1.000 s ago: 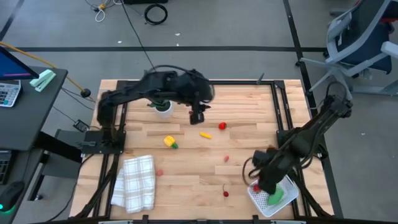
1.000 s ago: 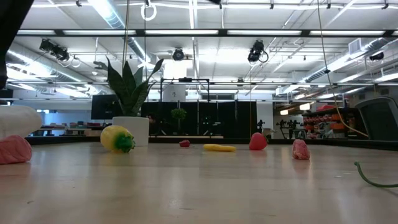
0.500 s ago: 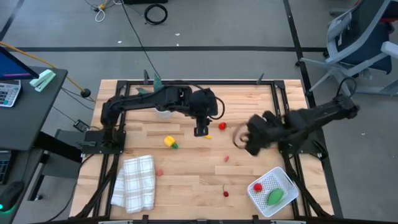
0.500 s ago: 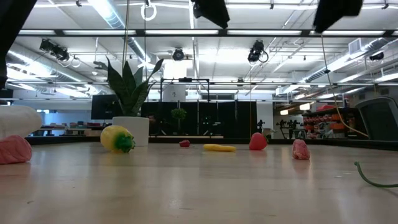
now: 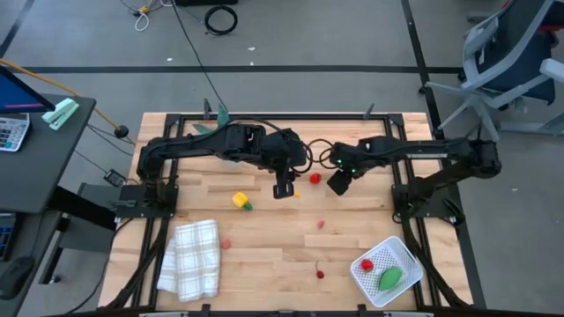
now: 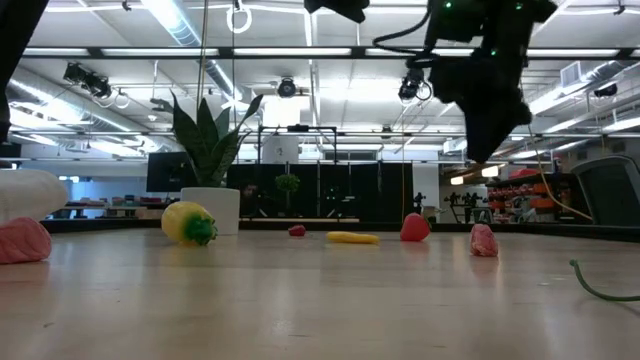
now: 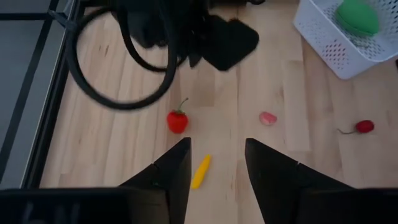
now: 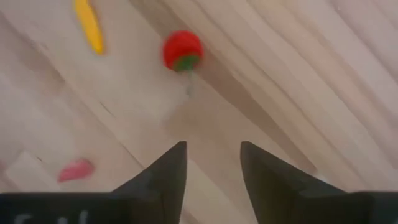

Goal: Pick and placing Produce into tupperware
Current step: Put the red strawberry into the white basket

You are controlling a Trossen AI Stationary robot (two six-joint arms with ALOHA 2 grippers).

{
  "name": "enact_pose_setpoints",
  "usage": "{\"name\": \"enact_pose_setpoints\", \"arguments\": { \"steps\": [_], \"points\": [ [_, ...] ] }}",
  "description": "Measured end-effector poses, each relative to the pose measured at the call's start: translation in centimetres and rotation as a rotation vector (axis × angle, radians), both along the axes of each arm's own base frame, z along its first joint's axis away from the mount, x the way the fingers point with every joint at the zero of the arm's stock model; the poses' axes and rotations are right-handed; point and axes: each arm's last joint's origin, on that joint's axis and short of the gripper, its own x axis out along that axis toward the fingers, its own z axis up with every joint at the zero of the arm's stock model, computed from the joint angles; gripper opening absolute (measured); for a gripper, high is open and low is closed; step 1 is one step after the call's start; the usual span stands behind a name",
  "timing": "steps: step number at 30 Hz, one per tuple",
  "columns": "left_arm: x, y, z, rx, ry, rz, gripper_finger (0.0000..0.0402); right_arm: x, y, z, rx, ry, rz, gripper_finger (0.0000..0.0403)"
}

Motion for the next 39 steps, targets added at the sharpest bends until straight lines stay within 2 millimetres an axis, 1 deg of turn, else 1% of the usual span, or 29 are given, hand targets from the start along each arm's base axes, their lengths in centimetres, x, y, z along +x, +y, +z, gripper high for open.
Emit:
{"name": "enact_pose_setpoints", "arguments": {
  "steps": [3, 7, 12, 17, 24, 29, 34, 39],
  "points": [
    [0.0, 0.2, 0.0, -0.011, -0.002, 0.019, 0.0151, 1.4, -0.2, -0.9, -0.007, -0.031, 0.058, 0.0166],
    [0.0, 0.3, 0.0, -0.026, -0.003, 0.042, 0.0149, 3.0, -0.5, -2.3, -0.021, -0.013, 0.116, 0.0183],
    [0.0, 0.3, 0.0, -0.028, -0.003, 0.044, 0.0152, 3.9, -0.8, -4.5, -0.006, 0.068, 0.125, 0.0209],
    [0.0, 0.3, 0.0, -0.043, -0.005, 0.061, 0.015, 4.5, -1.0, -6.0, -0.004, 0.115, 0.125, 0.022],
    [0.0, 0.3, 0.0, -0.045, -0.005, 0.062, 0.0139, 5.3, -1.1, -6.2, -0.022, 0.05, 0.124, 0.0217],
    [0.0, 0.3, 0.0, -0.045, -0.007, 0.063, 0.0139, 5.3, -1.1, -6.2, -0.037, 0.056, 0.17, 0.0217],
    [0.0, 0.3, 0.0, -0.045, -0.007, 0.063, 0.0144, 5.3, -1.1, -6.2, -0.039, 0.059, 0.181, 0.0217],
    [0.0, 0.3, 0.0, -0.045, -0.009, 0.063, 0.0139, 5.5, -1.1, -7.1, -0.032, 0.09, 0.212, 0.0216]
  ]
}}
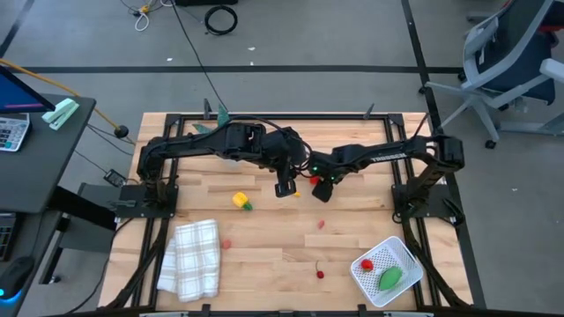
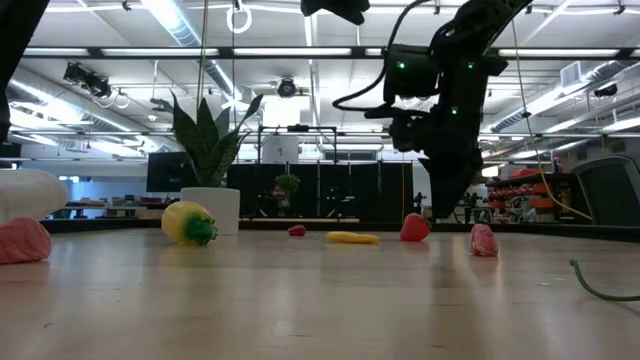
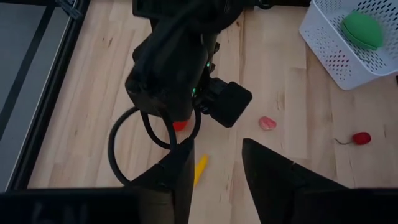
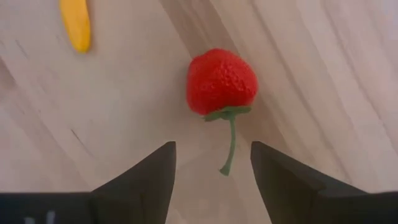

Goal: Pick and placing Produce into tupperware
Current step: Put the red strawberry into the white basket

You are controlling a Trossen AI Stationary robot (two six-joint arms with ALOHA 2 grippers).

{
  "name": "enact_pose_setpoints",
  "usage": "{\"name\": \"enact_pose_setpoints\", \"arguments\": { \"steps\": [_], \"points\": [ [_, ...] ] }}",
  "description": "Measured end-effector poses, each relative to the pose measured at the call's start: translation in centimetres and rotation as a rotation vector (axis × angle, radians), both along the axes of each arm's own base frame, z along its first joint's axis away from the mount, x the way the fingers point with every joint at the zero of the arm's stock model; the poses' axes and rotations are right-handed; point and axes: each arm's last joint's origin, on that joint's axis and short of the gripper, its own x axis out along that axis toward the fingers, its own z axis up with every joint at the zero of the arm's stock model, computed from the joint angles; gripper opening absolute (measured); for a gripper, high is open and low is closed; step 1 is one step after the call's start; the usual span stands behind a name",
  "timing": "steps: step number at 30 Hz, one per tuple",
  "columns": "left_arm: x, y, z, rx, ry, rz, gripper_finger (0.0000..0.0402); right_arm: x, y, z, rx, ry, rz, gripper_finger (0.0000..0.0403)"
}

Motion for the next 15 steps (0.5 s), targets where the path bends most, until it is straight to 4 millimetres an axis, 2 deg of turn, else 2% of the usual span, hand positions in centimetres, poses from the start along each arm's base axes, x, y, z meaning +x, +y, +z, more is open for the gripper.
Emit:
{"name": "enact_pose_setpoints", "arguments": {
  "steps": [8, 15],
  "points": [
    [0.0, 0.0, 0.0, 0.0, 0.0, 0.0, 0.0135, 0.64, -0.24, -0.32, -0.049, -0.036, 0.006, 0.0208],
    [0.0, 0.0, 0.0, 0.0, 0.0, 0.0, 0.0139, 0.63, -0.23, -0.32, -0.049, -0.035, 0.005, 0.0168]
  ]
}}
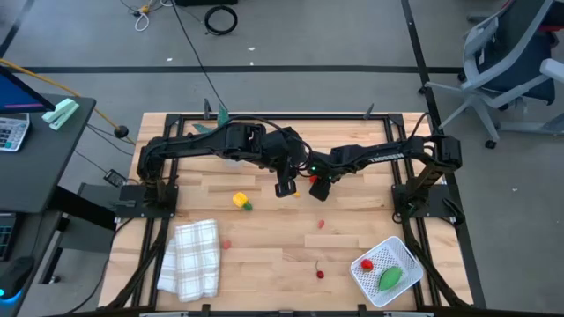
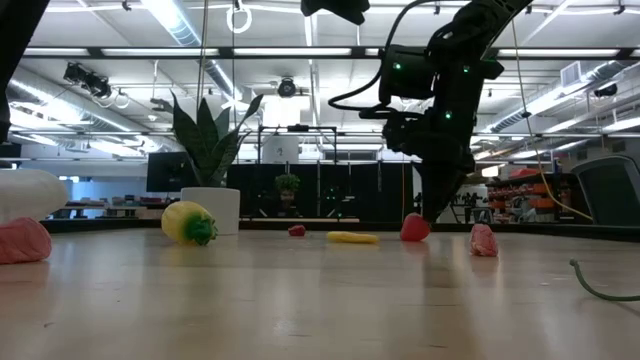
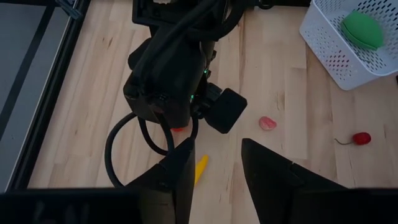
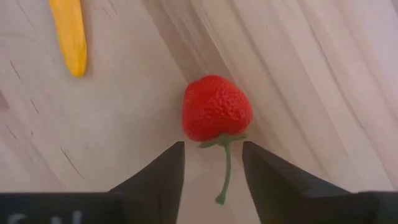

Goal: Pick and placing Produce into tupperware
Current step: Put the red strawberry into the white basket

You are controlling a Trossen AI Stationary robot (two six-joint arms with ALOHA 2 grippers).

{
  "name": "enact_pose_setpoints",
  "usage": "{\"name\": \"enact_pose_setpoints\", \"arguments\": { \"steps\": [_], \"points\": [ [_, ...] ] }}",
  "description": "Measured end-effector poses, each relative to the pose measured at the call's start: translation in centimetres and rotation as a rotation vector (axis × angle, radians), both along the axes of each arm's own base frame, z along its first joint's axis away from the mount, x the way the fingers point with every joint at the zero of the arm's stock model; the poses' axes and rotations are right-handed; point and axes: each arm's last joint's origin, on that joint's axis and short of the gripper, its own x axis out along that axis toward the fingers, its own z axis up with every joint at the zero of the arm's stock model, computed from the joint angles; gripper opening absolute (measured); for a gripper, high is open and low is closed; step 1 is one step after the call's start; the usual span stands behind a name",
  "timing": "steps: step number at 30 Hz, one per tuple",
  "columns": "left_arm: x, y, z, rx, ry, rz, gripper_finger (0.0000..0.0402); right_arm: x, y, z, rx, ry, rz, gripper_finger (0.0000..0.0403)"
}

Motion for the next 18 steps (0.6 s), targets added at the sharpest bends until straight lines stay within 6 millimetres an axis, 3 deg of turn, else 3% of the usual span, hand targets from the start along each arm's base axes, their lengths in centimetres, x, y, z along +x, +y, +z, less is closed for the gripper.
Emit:
{"name": "enact_pose_setpoints", "arguments": {
  "steps": [5, 11, 18],
  "points": [
    [0.02, 0.0, 0.02, 0.0, -0.003, 0.0, 0.0133, -0.01, 0.01, 0.0, 0.002, 0.001, 0.0, 0.0111],
    [0.03, 0.0, 0.03, 0.0, -0.004, 0.0, 0.0137, -0.01, 0.01, -0.01, 0.007, 0.0, -0.009, 0.0016],
    [0.04, 0.0, 0.01, 0.0, -0.004, 0.0, 0.0135, 0.01, 0.14, 0.0, 0.025, -0.005, -0.02, 0.0005]
  ]
}}
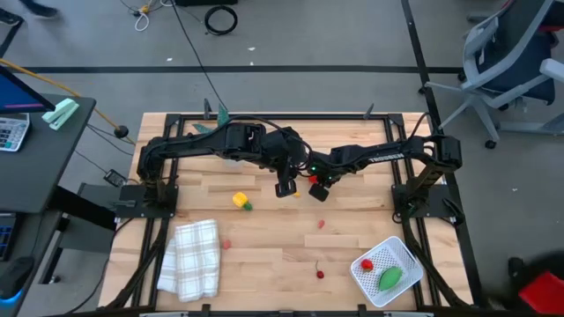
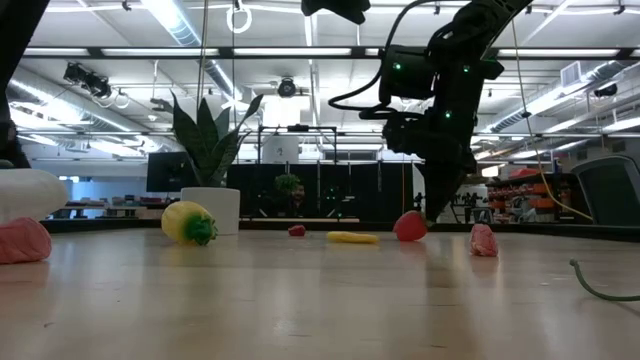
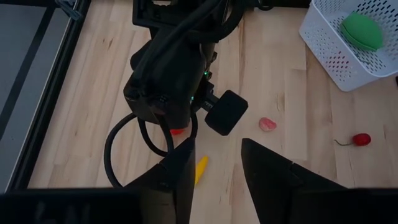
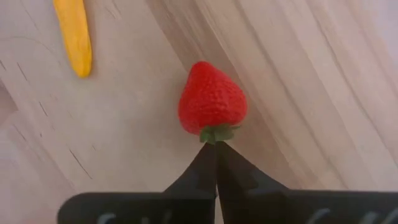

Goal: Pick and placing Produce into tupperware
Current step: Put the red strawberry into the white basket

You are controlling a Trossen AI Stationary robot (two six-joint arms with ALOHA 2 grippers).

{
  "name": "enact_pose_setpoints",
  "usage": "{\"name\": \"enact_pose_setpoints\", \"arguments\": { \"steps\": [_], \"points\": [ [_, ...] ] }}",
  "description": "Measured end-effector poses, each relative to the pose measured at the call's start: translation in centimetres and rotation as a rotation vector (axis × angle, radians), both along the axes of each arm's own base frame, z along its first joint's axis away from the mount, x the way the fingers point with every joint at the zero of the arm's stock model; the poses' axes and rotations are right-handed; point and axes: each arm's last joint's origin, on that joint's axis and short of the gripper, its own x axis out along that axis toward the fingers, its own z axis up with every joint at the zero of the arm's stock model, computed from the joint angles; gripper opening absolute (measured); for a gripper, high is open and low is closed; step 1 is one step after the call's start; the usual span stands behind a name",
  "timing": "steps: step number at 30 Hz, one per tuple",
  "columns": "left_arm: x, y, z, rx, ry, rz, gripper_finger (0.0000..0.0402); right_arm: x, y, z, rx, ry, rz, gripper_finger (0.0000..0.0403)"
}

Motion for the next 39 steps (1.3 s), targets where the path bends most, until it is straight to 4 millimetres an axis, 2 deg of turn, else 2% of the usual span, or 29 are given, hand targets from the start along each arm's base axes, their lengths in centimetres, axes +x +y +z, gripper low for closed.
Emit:
{"name": "enact_pose_setpoints", "arguments": {
  "steps": [7, 10, 13, 17, 20, 24, 28, 32, 35, 39],
  "points": [
    [0.0, 0.0, 0.0, 0.0, 0.0, 0.0, 0.0132, -0.1, 1.2, 0.7, 0.003, -0.012, 0.031, 0.0003],
    [0.0, 0.0, 0.0, -0.001, 0.001, 0.001, 0.0135, -0.5, 2.2, 2.0, 0.001, -0.045, 0.053, 0.0002],
    [0.0, 0.0, 0.0, -0.006, 0.0, 0.007, 0.0133, -1.5, 3.5, 4.3, 0.02, -0.104, 0.039, 0.0002],
    [0.1, 0.0, 0.1, -0.02, -0.013, 0.018, 0.0127, -4.0, 6.3, 8.0, 0.128, -0.193, 0.022, 0.0001],
    [0.0, 0.0, 0.0, -0.019, -0.001, 0.02, 0.0127, -6.7, 9.0, 10.5, 0.216, -0.237, 0.08, 0.0001],
    [0.0, 0.0, 0.0, -0.017, -0.001, 0.021, 0.0134, -10.9, 12.9, 12.2, 0.355, -0.168, 0.155, 0.0],
    [0.0, 0.1, 0.0, -0.016, -0.002, 0.021, 0.0141, -14.5, 16.3, 12.3, 0.458, -0.001, 0.165, 0.0],
    [0.0, 0.3, 0.0, -0.016, -0.004, 0.027, 0.0146, -16.9, 19.0, 11.6, 0.502, 0.211, 0.14, 0.0],
    [0.1, 0.7, 0.0, -0.016, -0.013, 0.037, 0.0146, -17.8, 20.8, 11.0, 0.508, 0.3, 0.143, 0.0],
    [0.2, 1.2, 0.1, -0.016, -0.026, 0.049, 0.0139, -18.1, 22.6, 9.9, 0.48, 0.35, 0.165, 0.0]
  ]
}}
